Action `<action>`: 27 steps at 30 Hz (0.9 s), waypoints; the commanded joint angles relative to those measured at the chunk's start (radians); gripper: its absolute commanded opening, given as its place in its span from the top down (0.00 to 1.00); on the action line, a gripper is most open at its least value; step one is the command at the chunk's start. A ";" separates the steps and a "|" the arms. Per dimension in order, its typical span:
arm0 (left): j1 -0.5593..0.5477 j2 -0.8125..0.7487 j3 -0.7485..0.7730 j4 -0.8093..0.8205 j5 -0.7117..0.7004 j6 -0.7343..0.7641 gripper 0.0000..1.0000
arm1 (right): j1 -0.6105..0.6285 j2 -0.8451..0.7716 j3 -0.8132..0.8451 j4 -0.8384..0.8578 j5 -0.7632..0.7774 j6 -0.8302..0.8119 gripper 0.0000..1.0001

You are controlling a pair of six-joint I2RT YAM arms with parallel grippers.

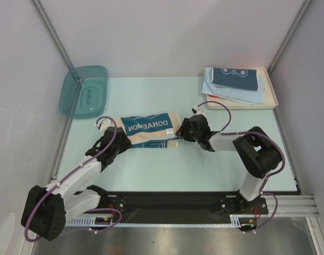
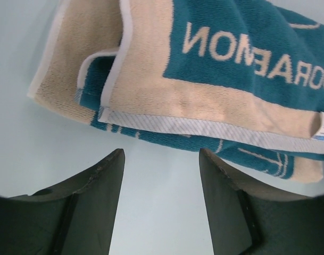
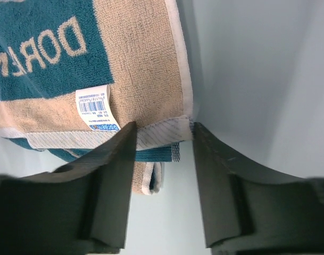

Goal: Fold and stack the towels
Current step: Flatten out the crumpled towel

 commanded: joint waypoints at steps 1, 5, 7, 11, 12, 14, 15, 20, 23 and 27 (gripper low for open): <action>0.018 0.036 0.017 0.027 -0.077 -0.034 0.36 | -0.006 0.001 0.032 0.043 -0.005 0.024 0.52; 0.042 0.058 0.014 0.030 -0.082 -0.026 0.36 | -0.012 -0.008 0.035 0.030 0.006 0.021 0.61; 0.048 0.060 0.011 0.032 -0.092 -0.022 0.36 | -0.018 -0.007 0.041 0.025 0.006 0.019 0.63; 0.071 0.081 0.008 0.039 -0.089 -0.017 0.36 | -0.020 -0.007 0.050 0.010 0.013 0.009 0.69; 0.076 0.093 0.008 0.042 -0.088 -0.016 0.36 | -0.020 -0.008 0.050 0.008 0.016 0.010 0.71; 0.088 0.104 0.008 0.056 -0.077 -0.010 0.36 | -0.020 -0.011 0.053 0.002 0.019 0.004 0.74; 0.091 0.113 0.011 0.056 -0.077 -0.011 0.37 | -0.021 -0.013 0.053 0.000 0.024 0.004 0.76; 0.110 0.148 0.007 0.097 -0.068 -0.008 0.38 | -0.021 -0.014 0.064 -0.021 0.030 -0.007 0.88; 0.123 0.173 0.010 0.125 -0.049 0.001 0.40 | -0.021 -0.017 0.067 -0.027 0.033 -0.010 0.92; 0.134 0.205 0.019 0.140 -0.045 0.009 0.42 | -0.021 -0.030 0.066 -0.038 0.039 -0.016 0.95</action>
